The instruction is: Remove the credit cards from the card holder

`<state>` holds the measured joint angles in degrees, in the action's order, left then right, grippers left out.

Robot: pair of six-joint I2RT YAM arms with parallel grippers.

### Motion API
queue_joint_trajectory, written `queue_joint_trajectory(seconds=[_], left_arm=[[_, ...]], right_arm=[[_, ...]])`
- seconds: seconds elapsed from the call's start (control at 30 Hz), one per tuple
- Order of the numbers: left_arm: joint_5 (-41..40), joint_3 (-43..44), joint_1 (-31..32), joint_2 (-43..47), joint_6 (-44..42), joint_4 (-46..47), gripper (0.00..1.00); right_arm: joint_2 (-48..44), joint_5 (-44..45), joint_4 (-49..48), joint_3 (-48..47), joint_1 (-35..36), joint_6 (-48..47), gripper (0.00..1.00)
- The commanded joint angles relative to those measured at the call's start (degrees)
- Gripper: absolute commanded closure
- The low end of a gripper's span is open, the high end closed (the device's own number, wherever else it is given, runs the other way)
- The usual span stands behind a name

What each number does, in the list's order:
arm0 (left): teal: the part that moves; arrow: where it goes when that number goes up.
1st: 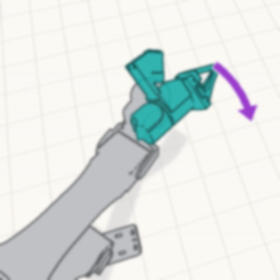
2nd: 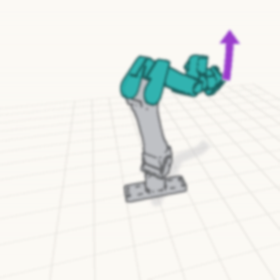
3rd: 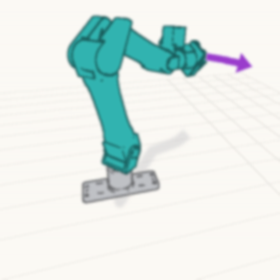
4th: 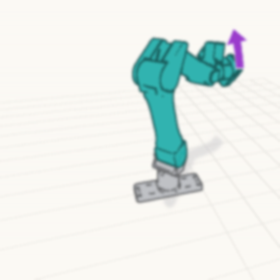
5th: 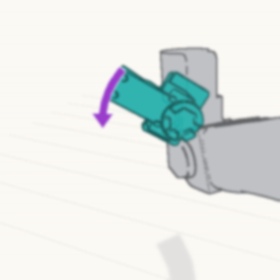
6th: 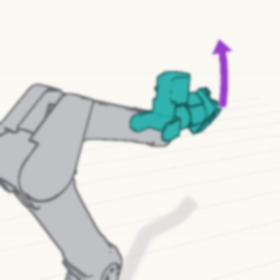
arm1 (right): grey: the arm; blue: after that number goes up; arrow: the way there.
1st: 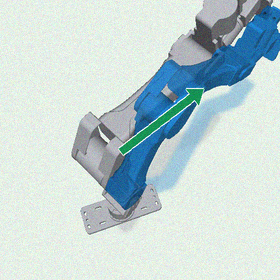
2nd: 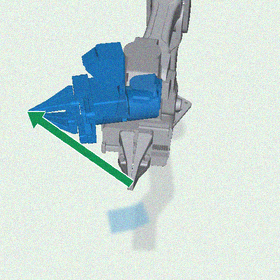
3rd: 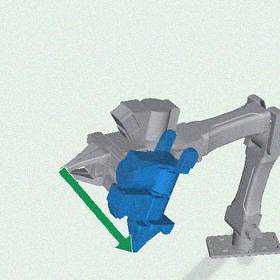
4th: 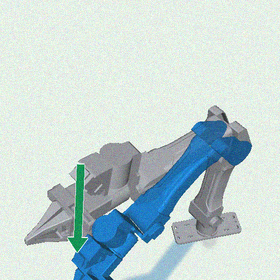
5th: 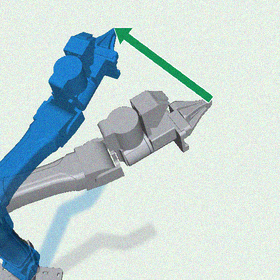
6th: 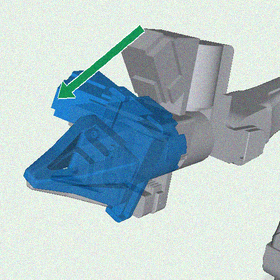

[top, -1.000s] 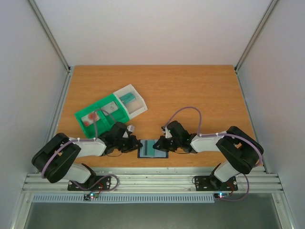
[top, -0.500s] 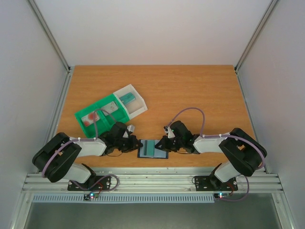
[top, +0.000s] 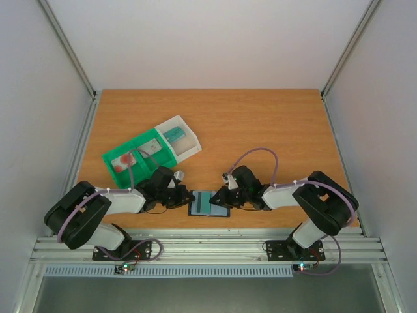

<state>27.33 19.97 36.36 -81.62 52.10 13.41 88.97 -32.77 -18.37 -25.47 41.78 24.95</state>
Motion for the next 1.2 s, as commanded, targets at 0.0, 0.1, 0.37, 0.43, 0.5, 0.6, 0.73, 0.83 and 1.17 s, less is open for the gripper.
queue_joint_trajectory(seconds=[0.0, 0.1, 0.37, 0.43, 0.5, 0.6, 0.73, 0.83, 1.17], left_arm=[[-2.79, -1.07, 0.18, -1.78, -0.77, -3.78, 0.93], [-2.81, -1.16, 0.18, -1.75, -0.77, -3.88, 0.93], [-3.24, -1.16, 0.20, -2.11, -1.18, -4.04, 0.93], [-3.34, -1.16, 0.19, -2.15, -1.28, -4.15, 0.93], [-3.15, -1.16, 0.18, -2.15, -1.42, -4.21, 0.93], [-3.03, -1.08, 0.18, -2.06, -1.39, -4.28, 0.93], [-3.15, -1.15, 0.15, -1.37, -1.30, -4.68, 0.93], [-3.19, -1.25, 0.18, -1.19, -1.21, -4.58, 0.93], [-2.81, -1.29, 0.17, -1.75, -1.21, -4.18, 0.92]], right_arm=[[3.58, -2.11, -5.36, -0.01, -0.27, 1.54, 0.92], [4.66, -2.78, -7.12, 0.14, -0.25, 2.14, 0.97], [0.84, -1.99, -6.74, 2.09, -1.34, 1.73, 0.99], [-0.48, -1.63, -5.56, 2.56, -1.83, 1.32, 0.99], [-1.40, -1.36, -4.84, 2.99, -2.03, 1.10, 0.99], [-2.10, -1.14, -4.74, 3.47, -2.06, 1.19, 0.99], [-1.97, -1.83, -5.23, 3.34, -2.08, 1.25, 0.99], [-0.12, -3.10, -6.17, 2.64, -2.10, 1.57, 0.94], [9.62, -6.93, -17.02, 2.96, -2.10, 5.75, 0.88]])
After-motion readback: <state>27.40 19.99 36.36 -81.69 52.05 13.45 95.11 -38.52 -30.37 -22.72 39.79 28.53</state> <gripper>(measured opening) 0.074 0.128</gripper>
